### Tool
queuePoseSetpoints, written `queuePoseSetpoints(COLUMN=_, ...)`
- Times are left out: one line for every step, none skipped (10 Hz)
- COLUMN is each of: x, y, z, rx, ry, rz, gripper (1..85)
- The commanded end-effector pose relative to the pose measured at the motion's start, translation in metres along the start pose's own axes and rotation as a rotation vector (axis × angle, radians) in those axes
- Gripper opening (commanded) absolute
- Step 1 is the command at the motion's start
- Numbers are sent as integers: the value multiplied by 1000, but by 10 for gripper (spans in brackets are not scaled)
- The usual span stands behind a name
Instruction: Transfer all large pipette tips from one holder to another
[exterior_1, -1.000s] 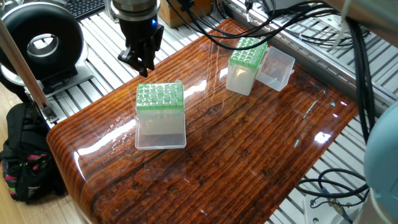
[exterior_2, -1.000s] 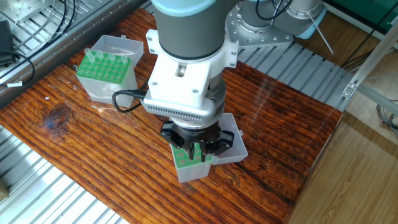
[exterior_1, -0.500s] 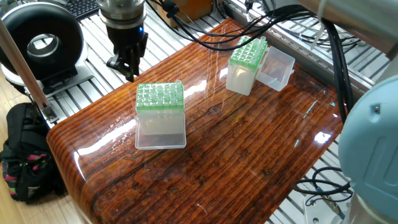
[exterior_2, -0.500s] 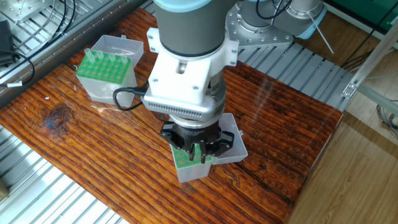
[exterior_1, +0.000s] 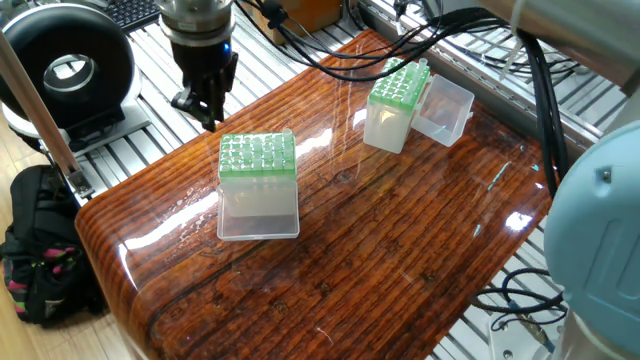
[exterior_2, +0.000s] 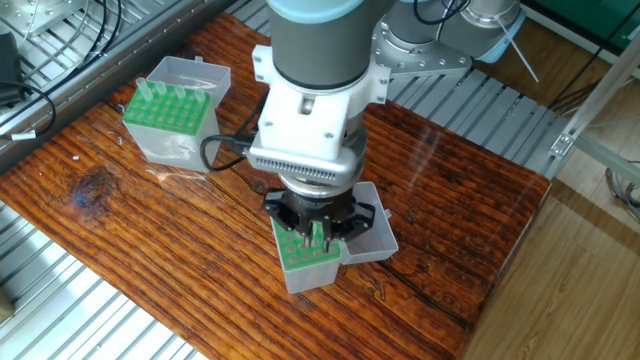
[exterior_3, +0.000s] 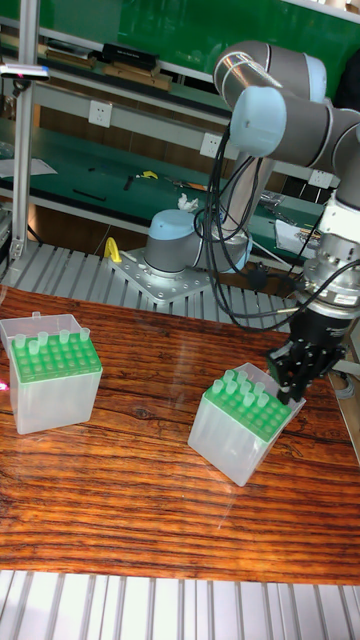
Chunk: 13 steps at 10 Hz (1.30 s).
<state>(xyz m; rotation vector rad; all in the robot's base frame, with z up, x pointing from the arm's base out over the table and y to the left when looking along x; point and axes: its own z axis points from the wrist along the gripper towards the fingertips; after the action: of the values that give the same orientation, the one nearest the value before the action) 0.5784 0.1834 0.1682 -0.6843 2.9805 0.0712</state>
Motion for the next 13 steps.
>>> queuePoseSetpoints(x=3, y=-11, z=12, rx=1, ry=20, rz=-16, gripper=270)
queuePoseSetpoints(x=-5, y=-12, z=18, rx=-6, ry=18, rz=-20, gripper=280)
queuePoseSetpoints(x=-11, y=-8, z=20, rx=-9, ry=17, rz=-18, gripper=287)
queuePoseSetpoints(x=-13, y=-7, z=18, rx=-3, ry=23, rz=-17, gripper=293)
queuePoseSetpoints(x=-12, y=-10, z=18, rx=8, ry=31, rz=-23, gripper=297)
queuePoseSetpoints(x=-8, y=-11, z=19, rx=9, ry=43, rz=-37, gripper=307)
queuePoseSetpoints(x=2, y=-14, z=20, rx=16, ry=71, rz=-71, gripper=313)
queuePoseSetpoints(x=10, y=-8, z=21, rx=-7, ry=90, rz=-88, gripper=347)
queuePoseSetpoints(x=13, y=-6, z=24, rx=-12, ry=89, rz=-99, gripper=353)
queuePoseSetpoints(x=13, y=-3, z=24, rx=-17, ry=85, rz=-98, gripper=353)
queuePoseSetpoints(x=13, y=-2, z=25, rx=-21, ry=83, rz=-103, gripper=353)
queuePoseSetpoints(x=13, y=-2, z=25, rx=-20, ry=86, rz=-112, gripper=353)
queuePoseSetpoints(x=16, y=-1, z=25, rx=-24, ry=96, rz=-124, gripper=353)
